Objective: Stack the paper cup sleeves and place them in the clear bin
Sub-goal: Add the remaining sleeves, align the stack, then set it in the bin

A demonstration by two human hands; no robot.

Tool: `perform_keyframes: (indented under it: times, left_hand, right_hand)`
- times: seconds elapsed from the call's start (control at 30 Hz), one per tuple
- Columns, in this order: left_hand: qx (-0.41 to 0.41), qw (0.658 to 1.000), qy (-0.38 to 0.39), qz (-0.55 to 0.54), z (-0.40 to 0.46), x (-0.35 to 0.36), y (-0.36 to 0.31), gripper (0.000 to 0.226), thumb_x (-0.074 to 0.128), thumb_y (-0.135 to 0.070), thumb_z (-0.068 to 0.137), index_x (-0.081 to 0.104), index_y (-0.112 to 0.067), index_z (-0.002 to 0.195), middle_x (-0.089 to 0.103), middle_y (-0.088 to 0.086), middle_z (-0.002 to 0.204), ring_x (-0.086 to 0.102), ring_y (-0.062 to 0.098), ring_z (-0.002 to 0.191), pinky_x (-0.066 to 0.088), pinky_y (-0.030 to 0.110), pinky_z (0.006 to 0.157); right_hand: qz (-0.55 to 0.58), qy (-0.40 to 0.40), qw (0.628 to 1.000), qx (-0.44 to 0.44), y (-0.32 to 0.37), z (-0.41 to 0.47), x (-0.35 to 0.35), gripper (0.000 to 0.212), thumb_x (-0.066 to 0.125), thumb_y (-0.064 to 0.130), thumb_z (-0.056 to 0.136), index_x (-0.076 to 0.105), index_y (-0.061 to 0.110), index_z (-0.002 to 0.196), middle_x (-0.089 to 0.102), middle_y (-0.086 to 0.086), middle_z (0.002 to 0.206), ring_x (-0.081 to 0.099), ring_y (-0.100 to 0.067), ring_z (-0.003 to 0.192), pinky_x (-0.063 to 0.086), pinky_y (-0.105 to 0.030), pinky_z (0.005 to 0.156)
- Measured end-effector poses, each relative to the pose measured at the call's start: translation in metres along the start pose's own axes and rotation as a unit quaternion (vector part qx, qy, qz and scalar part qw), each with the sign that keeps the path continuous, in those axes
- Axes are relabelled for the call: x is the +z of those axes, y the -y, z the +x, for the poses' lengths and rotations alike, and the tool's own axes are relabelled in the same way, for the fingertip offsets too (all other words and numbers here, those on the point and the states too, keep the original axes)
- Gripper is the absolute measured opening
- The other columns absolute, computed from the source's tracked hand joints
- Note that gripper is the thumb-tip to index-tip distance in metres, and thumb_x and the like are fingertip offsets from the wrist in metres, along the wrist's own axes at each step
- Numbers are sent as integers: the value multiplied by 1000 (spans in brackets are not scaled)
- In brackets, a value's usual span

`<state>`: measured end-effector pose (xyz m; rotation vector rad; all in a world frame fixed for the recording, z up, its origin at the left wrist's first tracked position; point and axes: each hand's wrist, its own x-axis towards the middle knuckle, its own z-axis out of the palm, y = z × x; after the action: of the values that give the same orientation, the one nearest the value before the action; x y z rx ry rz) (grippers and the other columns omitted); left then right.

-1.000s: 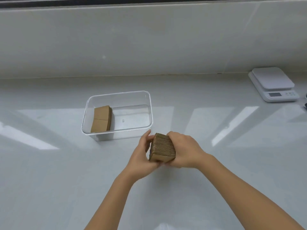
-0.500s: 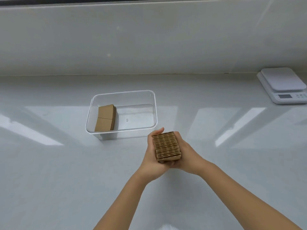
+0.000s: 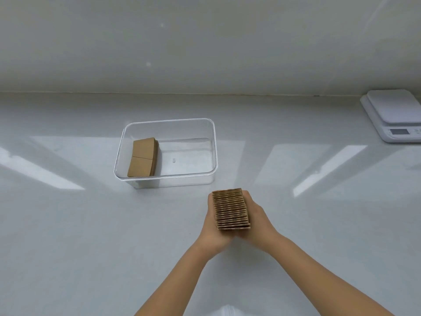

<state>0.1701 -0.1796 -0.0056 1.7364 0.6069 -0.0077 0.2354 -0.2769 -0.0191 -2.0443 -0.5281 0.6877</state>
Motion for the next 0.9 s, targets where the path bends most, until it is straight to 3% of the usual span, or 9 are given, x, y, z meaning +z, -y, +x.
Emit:
perform_keyframes:
  times: [0.13,0.27,0.5,0.6,0.67,0.73,0.8,0.9]
  left_hand:
    - [-20,999,24,19,6,1,4,44,57,4,77,43,-4,119,53,-6,97,51,-4,81,41,-1,66]
    - [-22,998,29,44,10,-1,6,43,56,-5,73,47,-3,116,54,-4,97,52,0,81,41,0,64]
    - [79,992,92,38,-3,-45,-13,74,78,-8,65,41,-28,126,57,-10,119,56,2,111,47,14,90]
    - [141,977,81,140,-9,-67,-27,79,79,-19,64,39,-31,131,51,-19,123,46,-8,116,36,3,94]
    - [160,960,77,218,-8,-70,-26,84,76,-21,65,34,-29,138,47,-21,122,43,-10,115,29,-1,95]
    - [132,957,81,245,-3,-66,-15,85,73,-17,66,33,-24,140,48,-14,127,44,-2,119,31,8,100]
    - [101,961,75,245,4,-60,2,78,72,-14,65,40,-21,136,51,-6,129,48,8,120,37,14,100]
    - [102,965,59,234,11,-53,21,62,71,-10,62,52,-22,120,56,-7,113,54,7,104,39,3,83]
  right_hand:
    - [-2,-1,1000,-3,-3,1,0,56,72,10,72,40,40,108,58,24,94,61,-2,91,44,-9,72]
    - [-12,2,1000,-3,-3,2,1,57,74,13,71,39,40,108,58,24,92,60,-1,88,44,-7,71]
    - [-10,-2,1000,-6,1,2,-5,53,74,17,68,42,40,104,63,15,94,62,-3,87,49,-20,71]
    - [-142,-23,987,-74,5,6,-14,45,68,12,63,51,24,103,62,3,93,59,-20,86,50,-35,72]
    - [-305,-41,943,-124,12,10,-20,44,64,12,61,52,20,102,58,0,90,55,-26,85,41,-34,71]
    - [-407,-36,905,-122,18,12,-20,45,62,11,61,50,20,104,55,0,92,52,-26,87,34,-33,73]
    - [-422,-17,901,-100,18,12,-17,48,60,10,63,48,21,108,53,1,98,48,-24,93,34,-33,76]
    - [-339,35,935,-94,5,14,-26,54,59,6,63,47,21,114,51,2,107,45,-22,99,41,-30,76]
